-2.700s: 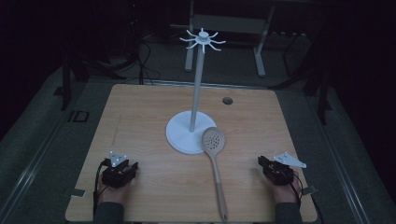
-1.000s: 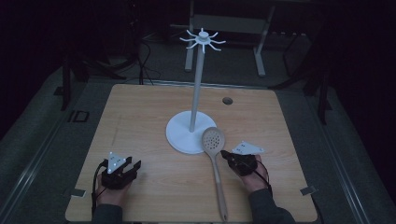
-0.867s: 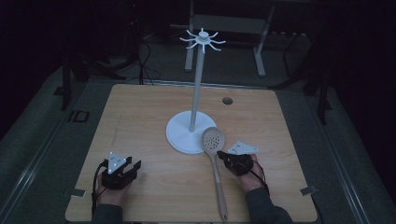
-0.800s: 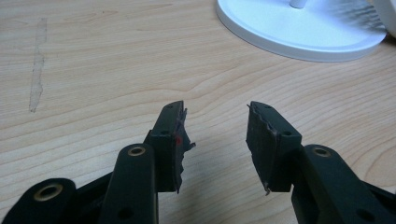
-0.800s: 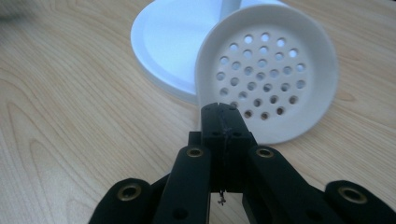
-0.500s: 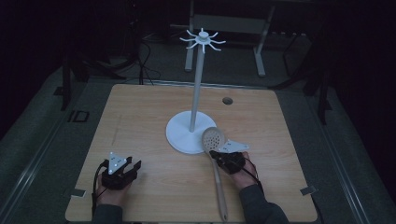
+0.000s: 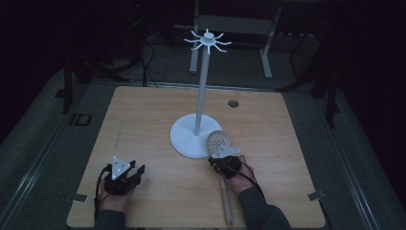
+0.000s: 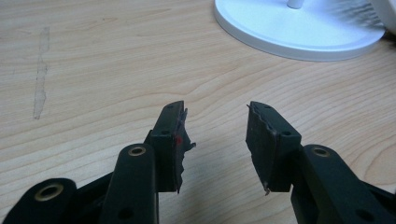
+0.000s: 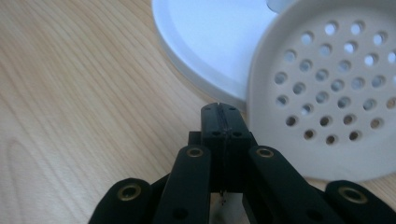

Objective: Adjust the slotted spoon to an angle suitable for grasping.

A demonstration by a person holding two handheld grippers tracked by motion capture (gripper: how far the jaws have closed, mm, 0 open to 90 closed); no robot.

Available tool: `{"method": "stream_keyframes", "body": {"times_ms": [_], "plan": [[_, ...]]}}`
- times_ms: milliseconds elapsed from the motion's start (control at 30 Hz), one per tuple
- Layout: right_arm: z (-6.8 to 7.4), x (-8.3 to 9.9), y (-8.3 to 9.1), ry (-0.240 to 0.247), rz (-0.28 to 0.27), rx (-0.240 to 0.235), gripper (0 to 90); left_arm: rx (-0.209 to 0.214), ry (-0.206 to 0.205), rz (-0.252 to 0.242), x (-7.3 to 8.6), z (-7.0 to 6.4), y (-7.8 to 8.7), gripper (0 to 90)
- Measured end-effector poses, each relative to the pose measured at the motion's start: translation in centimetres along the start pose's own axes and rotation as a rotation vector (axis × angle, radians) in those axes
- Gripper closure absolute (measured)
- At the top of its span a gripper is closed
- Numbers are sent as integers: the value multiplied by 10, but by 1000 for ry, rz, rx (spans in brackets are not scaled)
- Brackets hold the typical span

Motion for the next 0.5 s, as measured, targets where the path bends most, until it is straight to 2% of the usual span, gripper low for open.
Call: {"method": "stream_keyframes", "body": {"times_ms": [200, 300, 500], "plan": [[-3, 7, 0, -30, 2, 11, 900, 6, -6, -5, 0, 0, 1, 575], [-4, 8, 1, -5, 24, 53, 900, 4, -5, -9, 0, 0, 2, 576], [-18, 18, 10, -66, 34, 85, 900, 4, -6, -9, 0, 0, 2, 578]]}}
Point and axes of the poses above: each handheld gripper's, and its own axes: y roughly backward along the jaws, x roughly out of its underside, z roughly to its left, the point moved 1 cm from there along -y, roughly forward along the jaws, and after that the axes turned 1 degree about -z, right-handed, at the moved point
